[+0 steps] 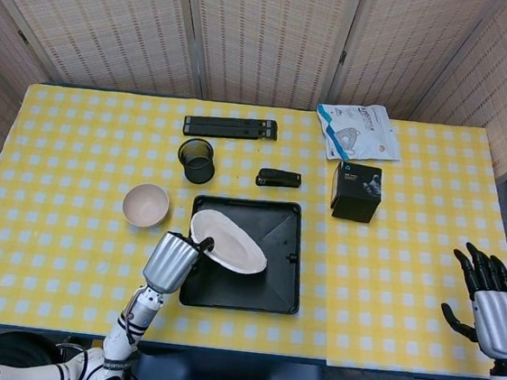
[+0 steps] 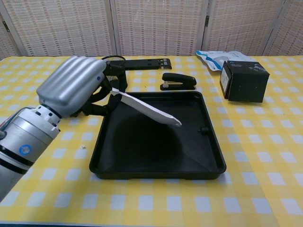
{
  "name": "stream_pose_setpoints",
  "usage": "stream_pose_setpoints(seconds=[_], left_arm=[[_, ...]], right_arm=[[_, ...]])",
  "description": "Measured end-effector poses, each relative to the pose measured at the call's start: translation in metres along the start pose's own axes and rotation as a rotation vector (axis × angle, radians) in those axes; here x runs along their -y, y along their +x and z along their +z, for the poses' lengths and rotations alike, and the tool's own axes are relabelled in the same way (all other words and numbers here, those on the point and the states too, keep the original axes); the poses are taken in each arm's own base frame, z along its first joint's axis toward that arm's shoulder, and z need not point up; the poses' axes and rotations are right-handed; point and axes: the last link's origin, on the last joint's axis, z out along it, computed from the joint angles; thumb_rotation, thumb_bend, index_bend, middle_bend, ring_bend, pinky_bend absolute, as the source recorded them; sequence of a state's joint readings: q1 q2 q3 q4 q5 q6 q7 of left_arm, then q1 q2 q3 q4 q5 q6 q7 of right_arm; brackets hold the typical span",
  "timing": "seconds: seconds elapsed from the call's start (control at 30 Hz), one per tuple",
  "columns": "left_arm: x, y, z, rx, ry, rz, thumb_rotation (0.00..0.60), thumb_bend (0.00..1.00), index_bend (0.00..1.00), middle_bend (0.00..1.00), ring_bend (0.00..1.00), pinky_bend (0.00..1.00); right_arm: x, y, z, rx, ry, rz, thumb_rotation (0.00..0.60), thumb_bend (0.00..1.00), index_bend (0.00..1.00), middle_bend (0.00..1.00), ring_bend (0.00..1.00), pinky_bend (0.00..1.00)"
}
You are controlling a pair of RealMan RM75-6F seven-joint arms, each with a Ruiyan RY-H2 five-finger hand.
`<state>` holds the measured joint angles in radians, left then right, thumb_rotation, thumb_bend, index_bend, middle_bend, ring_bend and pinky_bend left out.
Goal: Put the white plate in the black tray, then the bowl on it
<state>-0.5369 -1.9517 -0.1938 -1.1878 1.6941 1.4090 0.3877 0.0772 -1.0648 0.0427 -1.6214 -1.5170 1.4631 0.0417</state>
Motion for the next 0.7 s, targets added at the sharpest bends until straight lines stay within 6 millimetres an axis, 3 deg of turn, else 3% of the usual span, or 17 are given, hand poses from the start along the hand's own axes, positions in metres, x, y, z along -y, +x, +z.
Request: stream_pose_setpoints(seconds=[0.37, 0.47, 0.7], left_arm=[[-0.023, -0.020, 0.007, 0.040, -0.008, 0.007, 0.600, 0.67, 0.64, 1.00, 1.00, 1.00], [-0.029, -0.025, 0.004, 0.062, -0.019, 0.015, 0.600, 0.67, 0.59, 1.00, 1.00, 1.00], [-0.040, -0.032, -0.004, 0.112, -0.052, -0.020, 0.600, 0.45, 0.40, 1.00, 1.00, 1.00]], right_arm=[[-0.004, 0.005, -0.002, -0.013, -0.002, 0.017, 0.600, 0.34, 0.00, 0.00, 0.00, 0.00], [-0.005, 0.005, -0.002, -0.012, -0.002, 0.018, 0.600, 0.34, 0.00, 0.00, 0.00, 0.00], [-0.005, 0.008, -0.005, -0.021, 0.003, 0.027, 0.600, 0.34, 0.00, 0.00, 0.00, 0.00]])
